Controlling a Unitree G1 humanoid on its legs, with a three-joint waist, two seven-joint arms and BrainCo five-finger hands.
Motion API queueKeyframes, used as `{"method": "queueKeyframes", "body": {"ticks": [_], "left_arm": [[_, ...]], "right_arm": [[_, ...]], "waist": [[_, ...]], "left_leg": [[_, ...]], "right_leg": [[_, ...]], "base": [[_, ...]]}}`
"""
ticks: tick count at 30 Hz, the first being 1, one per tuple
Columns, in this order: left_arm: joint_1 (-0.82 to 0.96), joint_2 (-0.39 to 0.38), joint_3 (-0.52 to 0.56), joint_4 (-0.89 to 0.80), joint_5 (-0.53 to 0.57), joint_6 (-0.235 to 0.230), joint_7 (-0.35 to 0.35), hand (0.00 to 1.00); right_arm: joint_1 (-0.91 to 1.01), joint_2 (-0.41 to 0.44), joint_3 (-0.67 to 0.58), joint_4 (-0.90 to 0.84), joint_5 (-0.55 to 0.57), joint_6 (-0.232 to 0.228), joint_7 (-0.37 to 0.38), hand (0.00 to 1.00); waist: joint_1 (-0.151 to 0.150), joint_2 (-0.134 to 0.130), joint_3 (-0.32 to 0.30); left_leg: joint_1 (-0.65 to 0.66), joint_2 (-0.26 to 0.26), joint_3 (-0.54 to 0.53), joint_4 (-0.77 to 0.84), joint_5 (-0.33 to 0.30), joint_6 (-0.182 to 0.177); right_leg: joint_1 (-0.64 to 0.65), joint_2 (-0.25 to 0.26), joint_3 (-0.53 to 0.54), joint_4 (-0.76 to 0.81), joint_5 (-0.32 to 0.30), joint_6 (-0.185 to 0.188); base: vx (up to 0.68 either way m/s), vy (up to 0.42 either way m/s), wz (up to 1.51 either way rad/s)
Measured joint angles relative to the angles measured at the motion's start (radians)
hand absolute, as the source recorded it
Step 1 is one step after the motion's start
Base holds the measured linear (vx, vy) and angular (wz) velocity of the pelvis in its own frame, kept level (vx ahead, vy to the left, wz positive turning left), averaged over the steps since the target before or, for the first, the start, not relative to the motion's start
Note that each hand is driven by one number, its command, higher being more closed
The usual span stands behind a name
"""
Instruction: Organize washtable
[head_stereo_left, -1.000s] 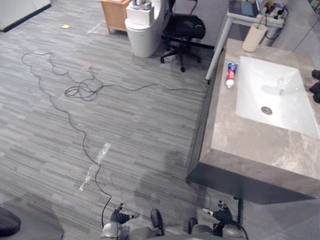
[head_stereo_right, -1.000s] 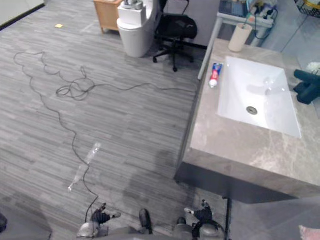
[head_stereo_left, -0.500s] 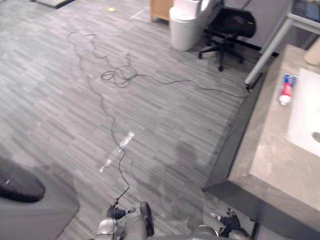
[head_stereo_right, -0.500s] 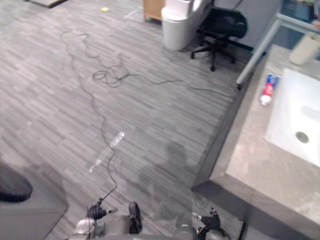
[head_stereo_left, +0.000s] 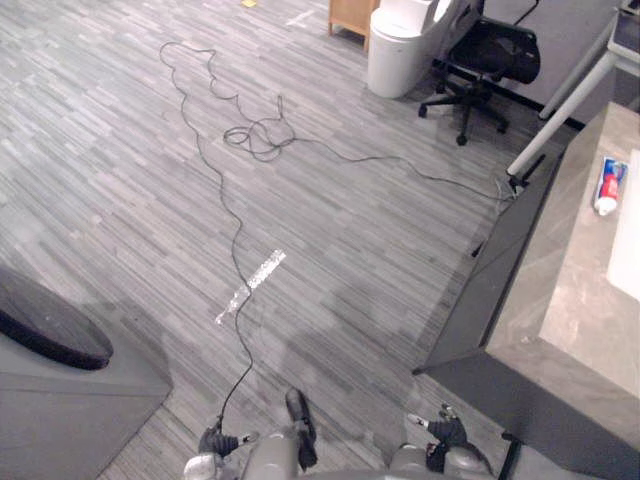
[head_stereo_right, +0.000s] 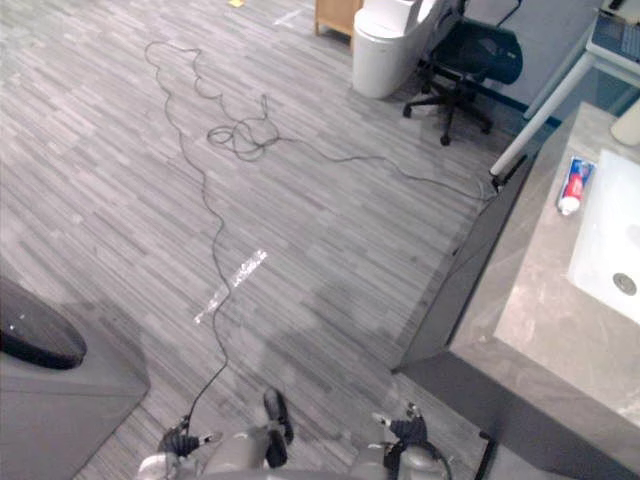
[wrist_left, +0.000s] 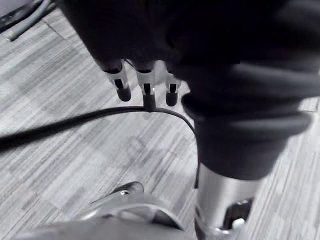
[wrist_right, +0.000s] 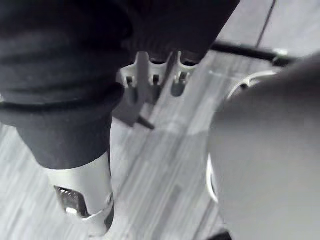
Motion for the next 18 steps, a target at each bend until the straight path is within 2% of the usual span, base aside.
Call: {"method": "queueKeyframes", "body": {"ticks": [1,2,3,4,5,6,7,8,9,10,12,15,16,17,18], "left_arm": [[-0.001,-0.003,-0.001,0.001,-0.007,-0.001,-0.002,0.00],[-0.001,-0.010,0.001,0.009,-0.016,-0.002,-0.001,0.00],[-0.002,-0.011,0.000,0.013,-0.016,-0.001,-0.003,0.00],[0.000,-0.009,-0.001,0.018,-0.016,-0.001,-0.003,0.00],[0.003,-0.006,-0.001,0.018,-0.016,0.000,-0.004,0.00],[-0.003,-0.005,-0.002,0.016,-0.016,-0.001,-0.006,0.00],[-0.008,-0.013,0.000,0.015,-0.016,-0.003,-0.006,0.00],[-0.014,-0.020,0.002,0.015,-0.016,-0.003,-0.005,0.00],[-0.025,-0.019,0.008,0.013,-0.016,-0.004,-0.005,0.00],[-0.017,-0.033,0.014,0.016,-0.016,0.001,-0.004,0.00],[-0.019,-0.028,0.014,0.016,-0.016,0.005,-0.004,0.00],[-0.036,-0.035,0.015,0.013,-0.016,0.005,-0.005,0.00],[-0.048,-0.043,0.030,-0.003,-0.017,0.005,-0.006,0.00],[-0.049,-0.053,0.033,-0.012,-0.018,0.004,-0.006,0.00],[-0.048,-0.077,0.049,-0.028,-0.020,0.004,-0.009,0.00]], "right_arm": [[-0.001,-0.008,0.005,0.003,0.000,0.003,-0.001,0.00],[-0.001,-0.013,0.012,0.011,0.000,0.000,-0.001,0.00],[-0.001,-0.013,0.012,0.014,0.007,-0.002,0.000,0.00],[-0.002,-0.017,0.012,0.009,0.007,-0.008,-0.001,0.00],[0.000,-0.021,0.010,0.004,0.007,-0.009,-0.002,0.00],[0.020,-0.037,0.008,-0.014,0.005,-0.008,-0.003,0.00],[0.032,-0.053,0.006,-0.011,0.005,-0.003,-0.003,0.00],[0.052,-0.058,0.001,-0.017,0.005,0.002,-0.003,0.00],[0.062,-0.041,-0.019,-0.022,0.006,0.002,-0.003,0.00],[0.060,-0.052,-0.034,-0.022,0.006,0.002,-0.004,0.00],[0.060,-0.044,-0.043,-0.024,0.006,0.005,-0.005,0.00],[0.064,-0.034,-0.055,-0.024,0.005,0.005,-0.005,0.00],[0.065,-0.034,-0.056,-0.031,0.005,0.007,-0.005,0.00],[0.065,-0.032,-0.056,-0.038,0.005,0.008,-0.006,0.00],[0.071,-0.026,-0.058,-0.059,0.004,0.010,-0.007,0.00]], "waist": [[0.001,-0.005,0.001],[-0.003,0.000,0.004],[-0.006,0.003,0.006],[-0.020,0.003,0.006],[-0.036,0.000,0.005],[-0.047,-0.002,0.005],[-0.054,0.009,0.010],[-0.060,0.001,0.004],[-0.058,0.009,-0.001],[-0.060,0.029,0.002],[-0.062,0.023,0.005],[-0.064,0.023,0.004],[-0.061,0.023,0.004],[-0.060,0.027,0.007],[-0.060,0.031,0.008]], "left_leg": [[0.019,-0.006,0.006,-0.038,0.004,-0.004],[0.041,-0.008,0.014,-0.088,0.006,-0.006],[0.054,-0.011,0.015,-0.114,0.011,-0.014],[0.077,-0.027,0.016,-0.161,0.023,-0.031],[0.088,-0.040,0.012,-0.175,0.030,-0.043],[0.089,-0.068,0.007,-0.168,0.030,-0.043],[0.084,-0.075,0.006,-0.165,0.030,-0.044],[0.087,-0.088,0.010,-0.184,0.026,-0.050],[0.073,-0.071,0.050,-0.107,0.021,-0.044],[0.078,-0.039,0.058,-0.089,0.006,-0.033],[0.091,-0.054,0.058,-0.138,0.017,-0.051],[0.109,-0.054,0.078,-0.155,0.020,-0.055],[0.113,-0.042,0.105,-0.113,0.001,-0.063],[0.110,-0.027,0.119,-0.073,-0.014,-0.055],[0.096,0.016,0.152,0.048,-0.057,-0.047]], "right_leg": [[-0.031,0.061,0.013,0.002,-0.055,-0.002],[-0.071,0.125,0.013,-0.004,-0.076,-0.014],[-0.088,0.160,0.009,-0.009,-0.076,-0.017],[-0.109,0.219,0.014,-0.033,-0.072,-0.024],[-0.110,0.245,0.032,-0.065,-0.071,-0.044],[-0.111,0.239,0.053,-0.063,-0.058,-0.140],[-0.112,0.229,0.050,-0.042,-0.053,-0.150],[-0.119,0.218,0.042,-0.045,-0.058,-0.146],[-0.141,0.201,0.038,-0.039,-0.065,-0.155],[-0.153,0.211,0.031,-0.011,-0.070,-0.147],[-0.165,0.206,0.037,-0.011,-0.073,-0.145],[-0.159,0.205,0.037,-0.015,-0.069,-0.146],[-0.147,0.208,0.049,-0.014,-0.087,-0.142],[-0.137,0.211,0.051,-0.013,-0.093,-0.141],[-0.112,0.223,0.067,-0.012,-0.102,-0.138]], "base": [[-0.06,0.017,-0.29],[-0.05,0.021,-0.33],[-0.04,0.026,-0.31],[0.00,0.000,0.00],[0.02,-0.017,0.35],[0.03,-0.035,0.71],[0.02,-0.027,0.80],[0.00,-0.020,0.62],[0.06,-0.053,0.26],[0.10,-0.047,-0.02],[0.13,-0.010,-0.10],[0.19,-0.003,-0.11],[0.21,-0.004,-0.19],[0.20,-0.001,-0.32],[0.18,0.014,-0.39]]}}
